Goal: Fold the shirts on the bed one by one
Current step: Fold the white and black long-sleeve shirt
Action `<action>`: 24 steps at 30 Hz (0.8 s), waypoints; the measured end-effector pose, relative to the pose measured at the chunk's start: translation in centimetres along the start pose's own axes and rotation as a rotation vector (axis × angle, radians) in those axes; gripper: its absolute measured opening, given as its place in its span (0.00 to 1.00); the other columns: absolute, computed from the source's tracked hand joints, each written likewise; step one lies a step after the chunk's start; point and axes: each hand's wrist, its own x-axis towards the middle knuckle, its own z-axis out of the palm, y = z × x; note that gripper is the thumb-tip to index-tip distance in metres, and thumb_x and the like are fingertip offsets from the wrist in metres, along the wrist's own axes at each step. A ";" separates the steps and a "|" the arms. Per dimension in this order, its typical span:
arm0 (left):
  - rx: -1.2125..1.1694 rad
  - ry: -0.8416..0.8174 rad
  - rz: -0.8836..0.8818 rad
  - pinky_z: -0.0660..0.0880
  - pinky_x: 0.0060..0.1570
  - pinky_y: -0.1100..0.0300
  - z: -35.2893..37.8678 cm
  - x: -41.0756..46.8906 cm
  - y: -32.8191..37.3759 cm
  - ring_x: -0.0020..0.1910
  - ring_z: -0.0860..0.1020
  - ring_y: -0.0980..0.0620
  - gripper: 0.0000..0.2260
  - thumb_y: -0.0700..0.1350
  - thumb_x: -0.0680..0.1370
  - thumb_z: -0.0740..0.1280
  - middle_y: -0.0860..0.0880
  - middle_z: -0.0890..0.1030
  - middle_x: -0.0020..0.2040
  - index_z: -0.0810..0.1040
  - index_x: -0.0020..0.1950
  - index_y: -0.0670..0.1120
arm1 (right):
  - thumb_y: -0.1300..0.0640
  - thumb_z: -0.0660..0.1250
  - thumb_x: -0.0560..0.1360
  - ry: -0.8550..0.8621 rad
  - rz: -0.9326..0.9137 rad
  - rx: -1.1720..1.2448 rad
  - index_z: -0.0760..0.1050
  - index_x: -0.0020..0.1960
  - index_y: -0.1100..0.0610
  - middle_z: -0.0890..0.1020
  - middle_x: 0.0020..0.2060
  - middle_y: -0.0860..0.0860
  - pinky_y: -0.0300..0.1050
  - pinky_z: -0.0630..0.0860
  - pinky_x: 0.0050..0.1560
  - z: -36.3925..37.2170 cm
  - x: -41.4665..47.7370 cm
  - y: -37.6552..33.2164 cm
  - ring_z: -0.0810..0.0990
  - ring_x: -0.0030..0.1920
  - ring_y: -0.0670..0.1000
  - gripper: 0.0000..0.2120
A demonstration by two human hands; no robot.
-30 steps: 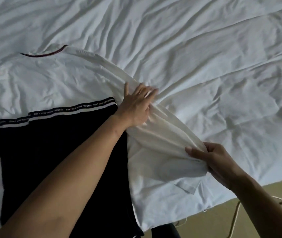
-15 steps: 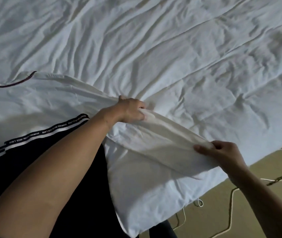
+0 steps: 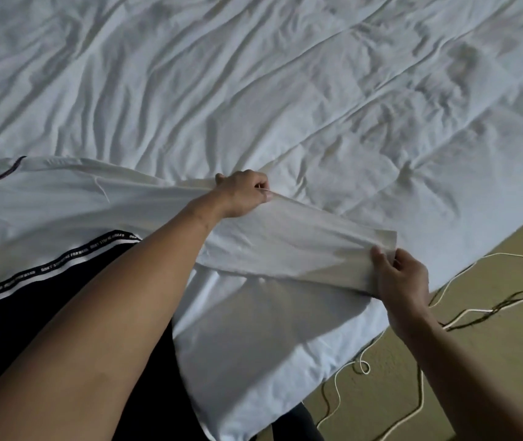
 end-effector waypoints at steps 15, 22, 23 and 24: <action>0.369 0.432 0.318 0.65 0.73 0.36 11.1 -6.2 -1.8 0.74 0.70 0.36 0.19 0.44 0.81 0.61 0.39 0.74 0.73 0.78 0.70 0.42 | 0.42 0.43 0.85 -0.171 -0.762 -1.036 0.49 0.85 0.55 0.42 0.84 0.52 0.60 0.38 0.81 6.9 -1.5 1.4 0.36 0.83 0.54 0.32; 0.390 0.606 -0.021 0.62 0.69 0.34 0.8 -5.5 -11.4 0.76 0.66 0.34 0.27 0.39 0.74 0.56 0.38 0.70 0.76 0.74 0.73 0.44 | 0.44 0.47 0.82 -0.126 -0.817 -1.064 0.50 0.84 0.62 0.47 0.84 0.59 0.64 0.39 0.81 10.4 -1.3 0.6 0.41 0.83 0.59 0.36; 0.401 0.557 -0.065 0.61 0.69 0.33 -1.0 -5.3 -13.0 0.75 0.67 0.35 0.28 0.40 0.72 0.56 0.40 0.72 0.74 0.74 0.72 0.45 | 0.44 0.47 0.82 -0.156 -0.865 -1.046 0.50 0.84 0.62 0.48 0.84 0.59 0.63 0.40 0.81 11.8 -1.7 0.0 0.42 0.83 0.59 0.35; 0.409 0.494 -0.092 0.61 0.68 0.32 -2.6 -4.9 -14.4 0.73 0.69 0.37 0.27 0.39 0.71 0.57 0.42 0.74 0.71 0.75 0.71 0.47 | 0.44 0.48 0.83 -0.197 -0.909 -1.031 0.51 0.84 0.61 0.48 0.84 0.59 0.63 0.41 0.81 13.4 -2.0 -0.7 0.43 0.83 0.60 0.34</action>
